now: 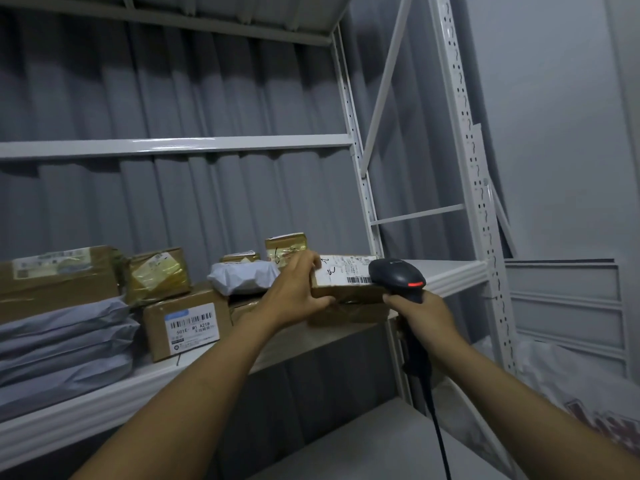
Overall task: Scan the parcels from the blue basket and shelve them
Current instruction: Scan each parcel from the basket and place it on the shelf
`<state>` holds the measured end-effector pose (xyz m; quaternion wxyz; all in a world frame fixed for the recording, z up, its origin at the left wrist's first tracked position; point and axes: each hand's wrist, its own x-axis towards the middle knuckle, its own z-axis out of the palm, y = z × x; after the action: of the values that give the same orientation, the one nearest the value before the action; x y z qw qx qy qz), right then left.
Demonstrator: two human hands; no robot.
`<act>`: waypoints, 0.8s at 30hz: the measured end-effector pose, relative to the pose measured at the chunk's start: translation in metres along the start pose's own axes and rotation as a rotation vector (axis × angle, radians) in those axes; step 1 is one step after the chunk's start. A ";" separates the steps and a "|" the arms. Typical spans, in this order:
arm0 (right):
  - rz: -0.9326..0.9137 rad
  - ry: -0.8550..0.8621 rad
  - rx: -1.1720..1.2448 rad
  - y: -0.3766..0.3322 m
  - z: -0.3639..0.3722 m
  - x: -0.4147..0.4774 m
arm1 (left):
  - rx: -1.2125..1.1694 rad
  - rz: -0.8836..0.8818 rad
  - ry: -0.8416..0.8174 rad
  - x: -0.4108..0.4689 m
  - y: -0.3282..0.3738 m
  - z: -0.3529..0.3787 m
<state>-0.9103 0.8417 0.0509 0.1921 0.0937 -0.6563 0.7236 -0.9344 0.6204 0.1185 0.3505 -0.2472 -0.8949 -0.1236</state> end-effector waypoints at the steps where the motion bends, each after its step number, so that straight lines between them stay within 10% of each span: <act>1: 0.005 -0.008 0.019 -0.001 0.000 0.001 | -0.007 -0.001 0.023 0.002 0.000 -0.002; 14: 0.050 -0.035 -0.037 0.009 -0.002 -0.002 | 0.518 0.182 -0.055 -0.020 -0.013 0.009; 24: 0.069 -0.079 -0.167 0.005 0.002 -0.017 | 0.624 -0.120 -0.289 -0.007 0.016 0.007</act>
<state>-0.8968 0.8368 0.0401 0.1481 0.0833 -0.7244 0.6682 -0.9254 0.6343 0.1090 0.2710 -0.0902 -0.9428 0.1720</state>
